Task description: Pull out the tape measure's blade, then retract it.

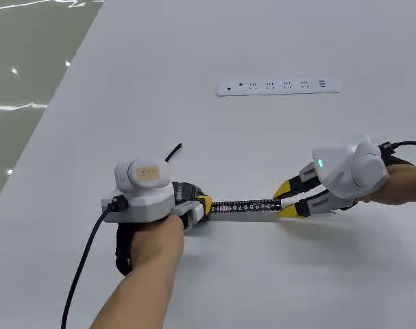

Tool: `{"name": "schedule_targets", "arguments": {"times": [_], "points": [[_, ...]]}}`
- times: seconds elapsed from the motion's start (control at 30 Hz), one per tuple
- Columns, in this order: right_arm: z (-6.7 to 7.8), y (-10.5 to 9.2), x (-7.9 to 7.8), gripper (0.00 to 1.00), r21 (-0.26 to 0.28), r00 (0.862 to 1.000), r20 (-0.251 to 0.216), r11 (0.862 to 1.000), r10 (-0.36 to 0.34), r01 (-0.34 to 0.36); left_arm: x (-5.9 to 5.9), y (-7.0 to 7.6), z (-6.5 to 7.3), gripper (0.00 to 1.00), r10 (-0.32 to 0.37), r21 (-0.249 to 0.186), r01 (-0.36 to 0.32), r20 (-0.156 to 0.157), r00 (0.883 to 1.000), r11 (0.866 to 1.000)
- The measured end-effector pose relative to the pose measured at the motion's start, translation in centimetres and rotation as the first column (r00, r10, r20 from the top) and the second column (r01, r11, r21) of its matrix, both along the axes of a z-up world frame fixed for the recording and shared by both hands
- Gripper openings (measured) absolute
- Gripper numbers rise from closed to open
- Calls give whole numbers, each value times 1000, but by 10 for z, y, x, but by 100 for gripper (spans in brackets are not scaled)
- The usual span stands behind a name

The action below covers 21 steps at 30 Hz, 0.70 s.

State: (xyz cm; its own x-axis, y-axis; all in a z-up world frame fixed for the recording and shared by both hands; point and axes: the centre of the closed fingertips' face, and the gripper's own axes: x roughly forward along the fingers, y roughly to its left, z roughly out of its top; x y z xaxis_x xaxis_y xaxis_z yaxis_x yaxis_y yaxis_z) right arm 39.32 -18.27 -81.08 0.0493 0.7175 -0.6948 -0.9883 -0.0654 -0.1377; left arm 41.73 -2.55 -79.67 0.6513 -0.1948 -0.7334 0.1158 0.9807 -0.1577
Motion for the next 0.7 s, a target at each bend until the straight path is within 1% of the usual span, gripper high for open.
{"name": "schedule_targets", "arguments": {"times": [0.7], "points": [[0,12,0,14,5,1000,1,1000,10,-10,0,0,0,56,1,-8,-1,1,1000,1000]]}}
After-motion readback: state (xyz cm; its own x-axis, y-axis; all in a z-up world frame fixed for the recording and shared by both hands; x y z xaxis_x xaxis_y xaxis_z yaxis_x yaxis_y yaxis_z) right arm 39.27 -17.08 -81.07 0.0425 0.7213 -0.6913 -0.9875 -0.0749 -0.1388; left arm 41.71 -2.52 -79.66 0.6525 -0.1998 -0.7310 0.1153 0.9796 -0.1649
